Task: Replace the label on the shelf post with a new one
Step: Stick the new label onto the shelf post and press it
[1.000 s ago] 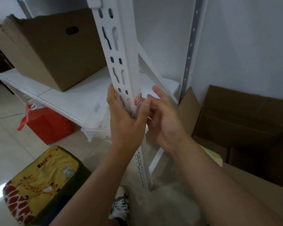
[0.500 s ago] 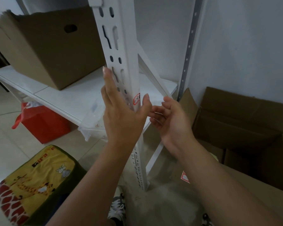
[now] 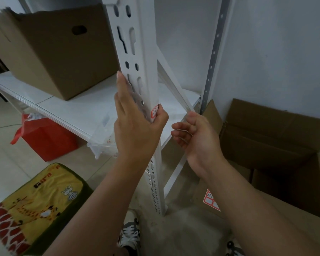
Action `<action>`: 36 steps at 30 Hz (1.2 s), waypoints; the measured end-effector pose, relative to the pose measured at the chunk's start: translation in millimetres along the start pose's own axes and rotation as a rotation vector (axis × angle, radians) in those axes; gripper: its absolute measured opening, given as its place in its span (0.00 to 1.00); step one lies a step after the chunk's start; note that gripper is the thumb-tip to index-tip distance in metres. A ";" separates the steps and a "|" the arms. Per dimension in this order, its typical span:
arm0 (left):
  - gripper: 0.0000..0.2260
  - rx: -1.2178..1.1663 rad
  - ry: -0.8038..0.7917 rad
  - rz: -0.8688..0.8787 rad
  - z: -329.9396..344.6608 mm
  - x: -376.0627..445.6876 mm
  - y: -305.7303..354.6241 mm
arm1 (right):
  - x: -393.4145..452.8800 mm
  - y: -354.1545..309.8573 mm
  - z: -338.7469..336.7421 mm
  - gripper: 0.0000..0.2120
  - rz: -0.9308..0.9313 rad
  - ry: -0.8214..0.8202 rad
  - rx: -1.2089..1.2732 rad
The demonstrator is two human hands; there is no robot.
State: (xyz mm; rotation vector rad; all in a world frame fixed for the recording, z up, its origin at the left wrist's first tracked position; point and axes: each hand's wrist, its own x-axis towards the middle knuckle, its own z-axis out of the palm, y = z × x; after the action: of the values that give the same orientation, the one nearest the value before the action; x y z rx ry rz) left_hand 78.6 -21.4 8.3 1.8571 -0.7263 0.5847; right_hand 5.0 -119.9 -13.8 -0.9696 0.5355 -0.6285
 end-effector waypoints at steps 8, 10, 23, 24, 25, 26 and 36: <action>0.38 -0.049 -0.031 0.099 -4.5 -0.4 -5.2 | 1.0 3.0 -0.5 0.06 -0.005 -0.005 -0.039; 0.37 -0.049 -0.029 0.121 -4.7 -0.8 -4.8 | 0.4 4.5 0.2 0.06 -0.004 -0.015 -0.051; 0.39 0.013 -0.076 0.132 -10.9 1.0 -9.0 | 0.0 7.1 0.7 0.06 -0.010 0.004 -0.074; 0.39 0.024 -0.071 0.133 -11.1 0.9 -8.9 | 0.1 7.4 0.9 0.06 -0.008 0.003 -0.072; 0.39 0.030 -0.070 0.134 -11.7 1.0 -8.6 | -0.4 7.3 1.2 0.06 -0.006 0.002 -0.073; 0.39 0.032 -0.072 0.135 -11.9 0.9 -8.6 | -0.3 7.3 1.2 0.06 -0.005 0.001 -0.075; 0.38 0.050 -0.083 0.129 -8.2 1.2 -6.5 | -1.5 7.1 0.2 0.07 -0.010 -0.011 -0.092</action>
State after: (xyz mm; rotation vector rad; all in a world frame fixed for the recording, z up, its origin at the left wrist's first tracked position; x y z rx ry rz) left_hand 83.5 -12.1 8.0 1.8994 -0.8984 0.6156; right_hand 5.9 -115.8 -19.8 -1.0622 0.5538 -0.6120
